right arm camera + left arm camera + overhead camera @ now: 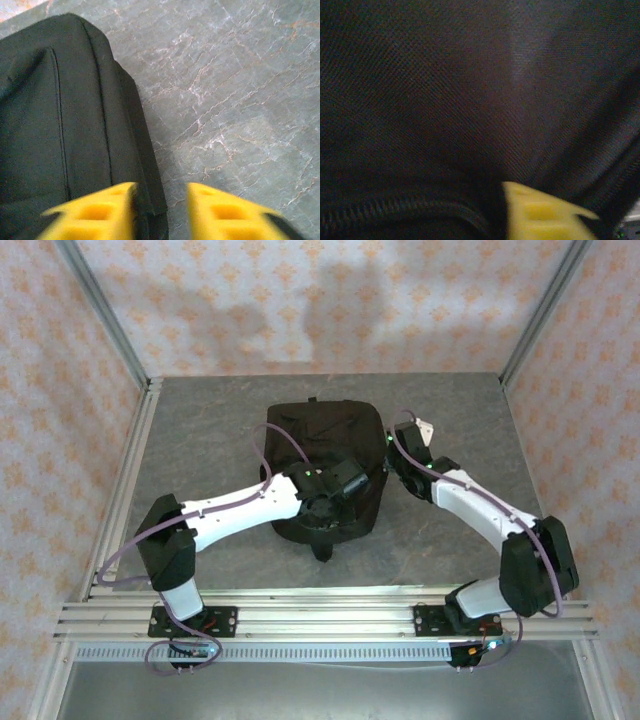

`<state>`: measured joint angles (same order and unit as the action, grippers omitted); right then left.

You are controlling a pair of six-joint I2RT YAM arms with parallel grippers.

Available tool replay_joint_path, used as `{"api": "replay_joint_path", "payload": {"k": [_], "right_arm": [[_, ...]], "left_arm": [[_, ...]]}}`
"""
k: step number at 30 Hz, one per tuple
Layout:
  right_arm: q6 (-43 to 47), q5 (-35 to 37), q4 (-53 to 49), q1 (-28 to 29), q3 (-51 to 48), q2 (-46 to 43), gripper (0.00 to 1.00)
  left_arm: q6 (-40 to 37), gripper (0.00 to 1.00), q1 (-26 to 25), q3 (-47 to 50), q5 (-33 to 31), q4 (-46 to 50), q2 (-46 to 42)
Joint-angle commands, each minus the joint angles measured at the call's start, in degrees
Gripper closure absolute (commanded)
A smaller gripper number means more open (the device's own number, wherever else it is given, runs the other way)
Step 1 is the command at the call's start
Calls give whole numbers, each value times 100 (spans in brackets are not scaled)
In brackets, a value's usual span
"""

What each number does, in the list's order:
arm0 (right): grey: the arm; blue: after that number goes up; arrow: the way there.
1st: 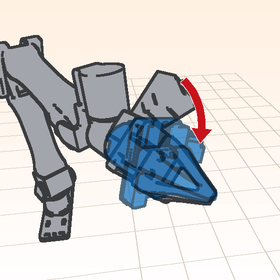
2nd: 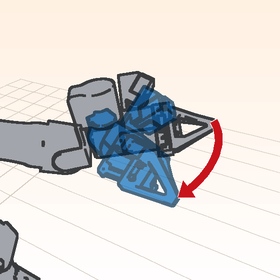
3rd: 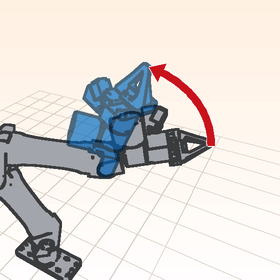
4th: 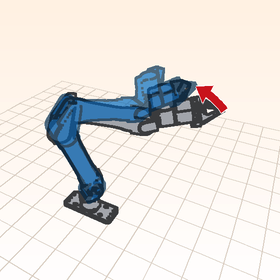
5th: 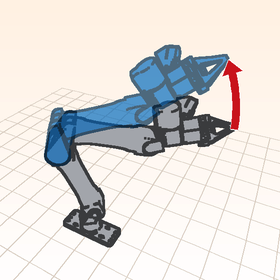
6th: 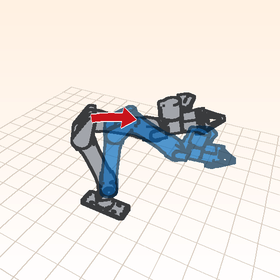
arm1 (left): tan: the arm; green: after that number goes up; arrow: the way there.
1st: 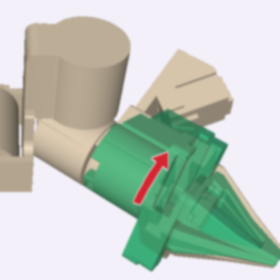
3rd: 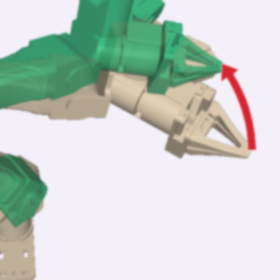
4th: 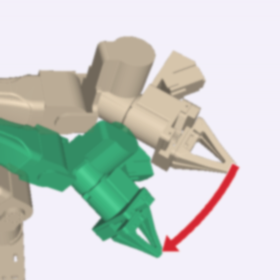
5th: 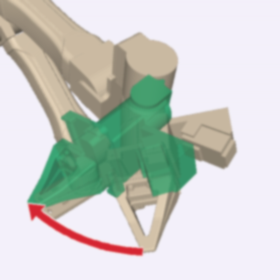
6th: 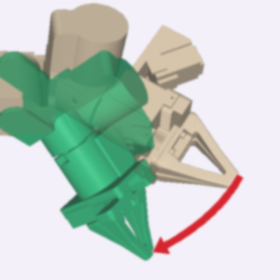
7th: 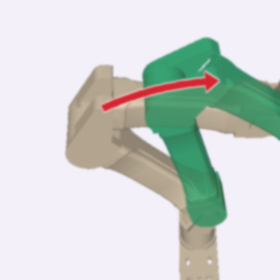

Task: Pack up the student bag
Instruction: Reset both arms

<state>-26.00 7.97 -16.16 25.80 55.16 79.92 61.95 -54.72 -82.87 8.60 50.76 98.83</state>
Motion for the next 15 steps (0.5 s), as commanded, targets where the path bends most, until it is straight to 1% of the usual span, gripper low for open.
{"api": "replay_joint_path", "payload": {"k": [1, 2, 3, 4, 5, 6, 8, 9, 10, 11, 13, 14, 15], "right_arm": [[229, 100, -81, -40, 56, -525, 13], [340, 10, -74, -40, 61, -664, 0], [452, -92, -99, -40, 86, -812, 0], [552, -144, -175, -40, 149, -959, 0], [640, -170, -225, -35, 191, -1101, 0], [785, -221, -252, -31, 230, -1179, 1], [1328, -608, -126, -31, 267, -1603, 1], [1679, -908, -40, -19, 295, -1726, 1], [1936, -921, -48, -10, 375, -1815, 1], [2019, -719, -124, 3, 470, -1862, 1], [1856, 152, -419, 4, 779, -1869, 1], [1766, 557, -512, 4, 904, -1841, 1], [1628, 948, -588, 4, 1025, -1801, 1]], "left_arm": [[-290, 39, 9, -175, -272, 366, -265], [-386, 35, 11, -60, -257, 187, -419], [-506, 24, 7, 101, -218, -95, -623], [-668, 6, 5, 251, -159, -402, -815], [-857, 0, 12, 336, -104, -639, -988], [-1147, 0, 14, 332, -122, -768, -1162], [-1905, 0, 5, 158, -642, -766, -1542], [-2260, 0, 20, 140, -1127, -783, -1826], [-2643, 0, 51, 144, -1672, -834, -2119], [-2951, 0, 75, 155, -2208, -885, -2357], [-3779, 0, 167, 311, -3518, -1195, -2800], [-4012, 0, 168, 441, -4338, -1411, -2934], [-4105, 0, 186, 650, -5425, -1733, -3039]]}}
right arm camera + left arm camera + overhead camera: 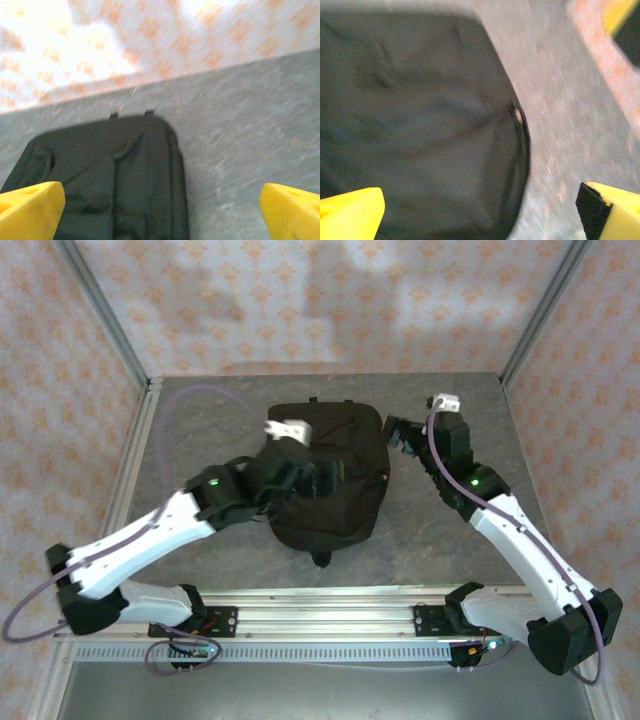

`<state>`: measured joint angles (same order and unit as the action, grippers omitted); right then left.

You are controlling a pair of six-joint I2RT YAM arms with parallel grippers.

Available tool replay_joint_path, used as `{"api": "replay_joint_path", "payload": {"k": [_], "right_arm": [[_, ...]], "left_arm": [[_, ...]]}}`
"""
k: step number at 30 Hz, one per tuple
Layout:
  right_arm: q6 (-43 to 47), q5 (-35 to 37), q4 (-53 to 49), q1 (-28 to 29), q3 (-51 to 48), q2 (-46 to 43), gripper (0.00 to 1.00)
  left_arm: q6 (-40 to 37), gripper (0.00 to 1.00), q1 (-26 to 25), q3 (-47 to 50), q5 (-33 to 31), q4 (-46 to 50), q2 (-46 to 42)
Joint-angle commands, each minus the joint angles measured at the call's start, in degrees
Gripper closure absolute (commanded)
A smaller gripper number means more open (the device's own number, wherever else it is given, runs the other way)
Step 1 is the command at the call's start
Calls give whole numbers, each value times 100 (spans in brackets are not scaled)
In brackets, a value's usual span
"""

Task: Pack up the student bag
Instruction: Reset both arms

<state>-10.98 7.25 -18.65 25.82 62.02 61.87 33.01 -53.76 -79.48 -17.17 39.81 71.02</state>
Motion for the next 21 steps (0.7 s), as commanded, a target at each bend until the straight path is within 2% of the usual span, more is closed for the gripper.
{"api": "replay_joint_path", "payload": {"k": [1, 2, 3, 5, 7, 9, 11, 12, 14, 16, 19, 21], "right_arm": [[230, 1158, -261, -3, 370, 33, 1], [683, 1098, 5, -7, 295, 43, 1], [1113, 949, 317, -7, 193, 60, 1], [1331, 1178, 605, -7, 117, 142, 1], [1560, 1377, 937, -37, -52, 172, 0], [2176, 948, 1195, -51, -341, 93, 0], [2703, 711, 1639, -54, -834, -54, 0], [2765, 898, 2105, -66, -1174, -134, 0], [2937, 1199, 3099, -146, -1984, -293, 0], [3126, 998, 3770, -324, -2699, -448, 0], [2870, 1094, 4116, -572, -3254, -418, 0], [2811, 1134, 4424, -823, -3592, -241, 0]], "left_arm": [[-1380, 0, 130, 602, -3869, -1124, -333], [-1735, 0, 248, 883, -4357, -1629, -361], [-2403, 0, 544, 1166, -4394, -2194, -345], [-2613, 0, 1430, 1202, -3459, -1927, -134], [-2244, 0, 2471, 1067, -2341, -1252, 297], [-2021, 0, 3108, 1250, -1903, -1134, 571], [-2238, 0, 3404, 2006, -1941, -1826, 521], [-2478, 0, 3497, 2511, -1866, -2384, 374], [-2536, 0, 3776, 3247, -1161, -3065, 35], [-2292, 0, 4146, 3936, -353, -3600, -389], [-2318, 0, 4438, 4846, -230, -4585, -820], [-2319, 0, 4769, 4914, 272, -4788, -814]]}}
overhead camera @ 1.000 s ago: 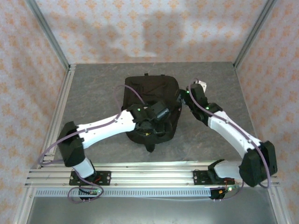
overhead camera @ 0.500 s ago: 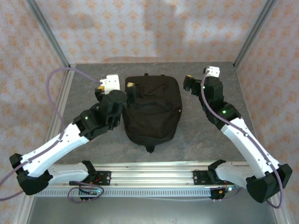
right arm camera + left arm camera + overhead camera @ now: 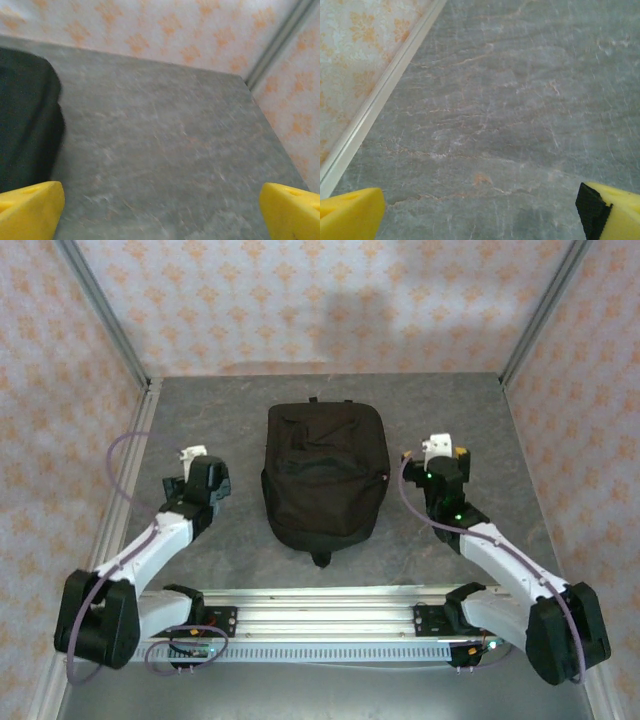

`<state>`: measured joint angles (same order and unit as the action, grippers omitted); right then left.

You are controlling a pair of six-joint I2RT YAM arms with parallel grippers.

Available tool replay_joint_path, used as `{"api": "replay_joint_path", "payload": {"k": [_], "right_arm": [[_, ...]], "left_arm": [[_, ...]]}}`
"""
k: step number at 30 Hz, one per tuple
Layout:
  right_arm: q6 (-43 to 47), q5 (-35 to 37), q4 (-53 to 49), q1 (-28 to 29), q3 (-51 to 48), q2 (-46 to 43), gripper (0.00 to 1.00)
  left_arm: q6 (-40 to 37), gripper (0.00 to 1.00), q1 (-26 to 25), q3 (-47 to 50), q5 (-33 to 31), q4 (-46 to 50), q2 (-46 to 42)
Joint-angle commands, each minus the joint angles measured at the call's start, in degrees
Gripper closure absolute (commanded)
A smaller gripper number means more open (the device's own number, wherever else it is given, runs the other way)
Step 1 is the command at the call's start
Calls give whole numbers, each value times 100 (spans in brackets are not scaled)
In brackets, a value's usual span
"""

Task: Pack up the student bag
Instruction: Reset both arms

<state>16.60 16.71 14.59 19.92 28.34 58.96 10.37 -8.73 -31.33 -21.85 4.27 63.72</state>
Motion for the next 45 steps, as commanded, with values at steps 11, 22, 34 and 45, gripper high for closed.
{"api": "replay_joint_path", "payload": {"k": [11, 22, 34, 45], "right_arm": [[-1432, 311, 2413, -1240, -1010, 1249, 0], [-1269, -711, 5475, -1510, -1623, 2948, 0], [-1394, -1478, 2920, -1843, -357, 2884, 0], [-1026, -2432, 3315, -1860, -624, 2799, 0]], "left_arm": [[-262, 0, 446, 486, 551, -2538, 963], [-906, 0, 557, 194, 1339, -3242, 1615], [-940, 0, 578, 769, 1068, -4881, 2234], [-1222, 0, 525, 699, 1685, -4708, 2223]]}}
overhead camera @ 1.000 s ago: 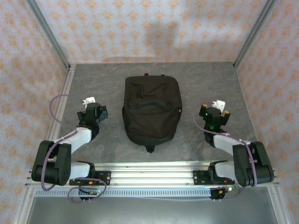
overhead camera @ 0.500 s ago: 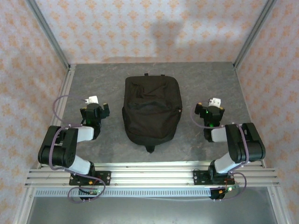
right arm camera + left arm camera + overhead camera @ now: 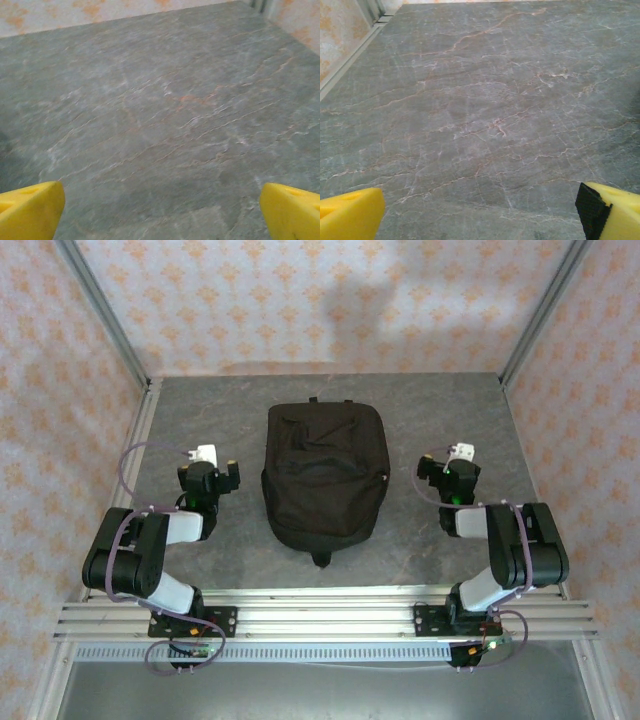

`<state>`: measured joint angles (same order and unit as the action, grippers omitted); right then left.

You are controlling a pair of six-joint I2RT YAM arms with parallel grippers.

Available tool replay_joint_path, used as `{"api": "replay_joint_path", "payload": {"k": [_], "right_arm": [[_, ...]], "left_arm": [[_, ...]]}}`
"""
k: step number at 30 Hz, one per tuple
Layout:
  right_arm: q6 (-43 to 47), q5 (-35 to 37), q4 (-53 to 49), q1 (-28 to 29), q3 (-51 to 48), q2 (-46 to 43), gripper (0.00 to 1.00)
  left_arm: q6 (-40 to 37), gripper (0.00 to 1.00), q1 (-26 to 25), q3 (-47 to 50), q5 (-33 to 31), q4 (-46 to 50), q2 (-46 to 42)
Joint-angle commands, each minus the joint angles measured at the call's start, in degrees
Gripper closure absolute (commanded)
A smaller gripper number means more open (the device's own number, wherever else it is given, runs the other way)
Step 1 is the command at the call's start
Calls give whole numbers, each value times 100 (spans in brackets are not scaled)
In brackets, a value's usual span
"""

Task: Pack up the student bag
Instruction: Reset both arms

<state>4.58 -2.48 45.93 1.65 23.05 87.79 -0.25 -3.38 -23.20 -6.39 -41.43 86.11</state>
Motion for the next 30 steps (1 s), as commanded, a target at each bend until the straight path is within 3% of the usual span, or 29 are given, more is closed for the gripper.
{"api": "replay_joint_path", "payload": {"k": [1, 5, 30], "right_arm": [[175, -510, 154, -33, -73, -77, 0], [-159, 316, -172, -42, 143, -23, 0], [-141, 312, -210, -33, 166, -8, 1]], "left_arm": [[-147, 0, 18, -123, 198, -125, -19], [-73, 0, 92, -150, 230, -67, -7], [-80, 0, 97, -150, 220, -70, -6]]}}
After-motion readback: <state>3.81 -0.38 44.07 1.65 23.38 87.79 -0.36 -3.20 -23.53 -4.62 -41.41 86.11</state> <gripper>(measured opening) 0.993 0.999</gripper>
